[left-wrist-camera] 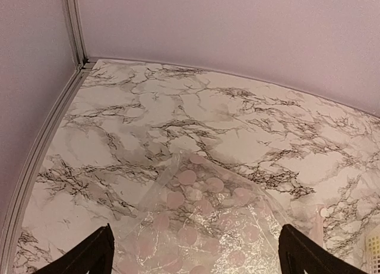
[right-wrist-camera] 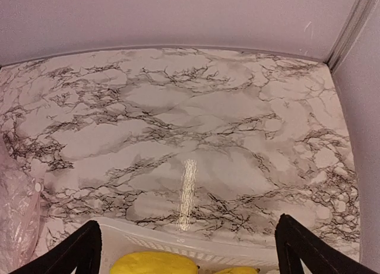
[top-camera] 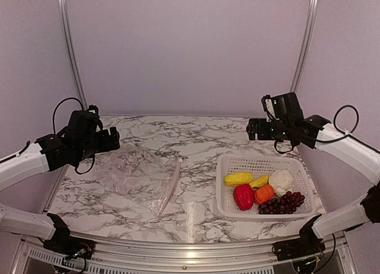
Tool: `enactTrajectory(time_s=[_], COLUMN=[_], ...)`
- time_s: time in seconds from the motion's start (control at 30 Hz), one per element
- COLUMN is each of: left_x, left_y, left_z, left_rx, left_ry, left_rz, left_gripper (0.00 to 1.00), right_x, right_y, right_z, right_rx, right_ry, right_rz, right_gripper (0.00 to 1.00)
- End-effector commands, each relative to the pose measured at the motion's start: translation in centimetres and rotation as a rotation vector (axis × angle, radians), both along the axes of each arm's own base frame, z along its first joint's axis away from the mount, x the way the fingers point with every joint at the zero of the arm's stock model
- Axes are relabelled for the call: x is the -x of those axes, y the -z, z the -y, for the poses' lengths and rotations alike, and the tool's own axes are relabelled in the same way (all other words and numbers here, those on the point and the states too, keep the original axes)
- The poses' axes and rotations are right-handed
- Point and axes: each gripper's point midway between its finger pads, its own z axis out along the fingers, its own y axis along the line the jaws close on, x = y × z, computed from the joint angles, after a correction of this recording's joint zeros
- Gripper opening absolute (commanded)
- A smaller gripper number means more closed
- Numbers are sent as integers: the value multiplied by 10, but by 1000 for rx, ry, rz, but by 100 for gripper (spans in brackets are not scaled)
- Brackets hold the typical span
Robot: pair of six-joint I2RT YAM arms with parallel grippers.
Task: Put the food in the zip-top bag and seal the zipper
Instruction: Adjust the bin at the center of the board.
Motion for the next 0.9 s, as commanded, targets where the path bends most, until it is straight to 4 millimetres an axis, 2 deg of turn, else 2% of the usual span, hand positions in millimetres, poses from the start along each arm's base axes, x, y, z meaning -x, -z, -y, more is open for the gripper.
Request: enactTrajectory(time_s=[0.0, 0.1, 0.27, 0.43, 0.5, 0.57, 0.63, 0.73, 0.87], left_x=[-5, -8, -13, -10, -10, -11, -10, -5, 1], left_y=[3, 8, 18, 20, 20, 24, 37, 57, 66], left_z=[12, 25, 45, 70, 66, 48, 31, 35, 41], left_rx=[110, 161, 136, 128, 99, 57, 10, -32, 10], left_ry=[30, 60, 129, 251, 223, 122, 33, 69, 81], left_rz=[74, 64, -27, -83, -81, -70, -106, -185, -236], left_gripper=[99, 99, 99, 99, 99, 99, 99, 99, 99], right_x=[9, 20, 46, 77, 89, 97, 104, 111, 115], right_y=[16, 25, 19, 31, 42, 53, 62, 72, 86], right_z=[-14, -20, -39, -75, -89, -100, -109, -121, -129], right_rx=[-63, -71, -110, -110, -92, -84, -88, -92, -78], right_ry=[-45, -105, -264, -335, -362, -376, -384, -399, -382], right_rz=[-21, -51, -74, -157, -188, -227, -263, -300, -349], right_gripper=[98, 99, 85, 80, 80, 79, 79, 78, 78])
